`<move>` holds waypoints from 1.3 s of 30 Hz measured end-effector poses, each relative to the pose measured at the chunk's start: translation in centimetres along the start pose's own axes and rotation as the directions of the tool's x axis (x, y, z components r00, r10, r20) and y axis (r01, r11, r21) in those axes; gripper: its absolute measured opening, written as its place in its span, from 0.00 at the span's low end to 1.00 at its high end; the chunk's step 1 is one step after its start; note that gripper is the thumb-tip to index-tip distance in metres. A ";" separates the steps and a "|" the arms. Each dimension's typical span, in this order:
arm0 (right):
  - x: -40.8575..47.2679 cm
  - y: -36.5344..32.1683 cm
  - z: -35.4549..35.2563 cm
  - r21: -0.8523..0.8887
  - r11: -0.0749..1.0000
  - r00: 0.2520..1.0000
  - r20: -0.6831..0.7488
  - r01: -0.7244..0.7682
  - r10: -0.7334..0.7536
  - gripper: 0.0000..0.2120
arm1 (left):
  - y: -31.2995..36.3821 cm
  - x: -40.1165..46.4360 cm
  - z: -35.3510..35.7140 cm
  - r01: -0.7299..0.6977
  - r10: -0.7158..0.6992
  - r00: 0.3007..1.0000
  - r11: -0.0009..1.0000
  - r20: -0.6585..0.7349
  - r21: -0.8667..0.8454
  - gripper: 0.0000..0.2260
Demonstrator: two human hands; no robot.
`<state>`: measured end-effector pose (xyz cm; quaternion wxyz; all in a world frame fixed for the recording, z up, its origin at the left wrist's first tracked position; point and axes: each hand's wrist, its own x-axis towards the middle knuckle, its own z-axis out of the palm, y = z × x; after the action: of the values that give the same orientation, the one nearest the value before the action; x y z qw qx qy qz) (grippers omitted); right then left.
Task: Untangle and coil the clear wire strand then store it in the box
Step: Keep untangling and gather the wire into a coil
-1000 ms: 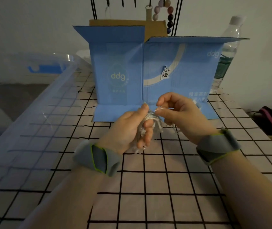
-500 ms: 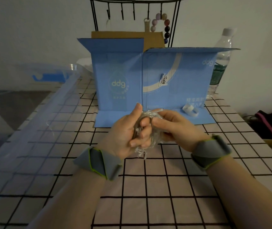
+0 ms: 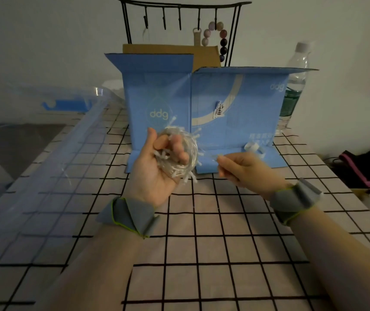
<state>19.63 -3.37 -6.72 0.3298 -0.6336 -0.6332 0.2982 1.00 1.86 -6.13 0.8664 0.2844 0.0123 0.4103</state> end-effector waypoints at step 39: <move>-2.0 -4.2 -1.6 0.088 0.964 0.957 -0.173 0.250 -0.233 0.09 | -2.7 -1.1 1.1 0.128 -0.047 0.991 0.607 -0.126 0.784 0.20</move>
<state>18.27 -5.54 -2.48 0.4481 -0.5544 -0.6598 0.2376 2.43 -0.79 -6.80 0.6700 0.6166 0.2455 0.3327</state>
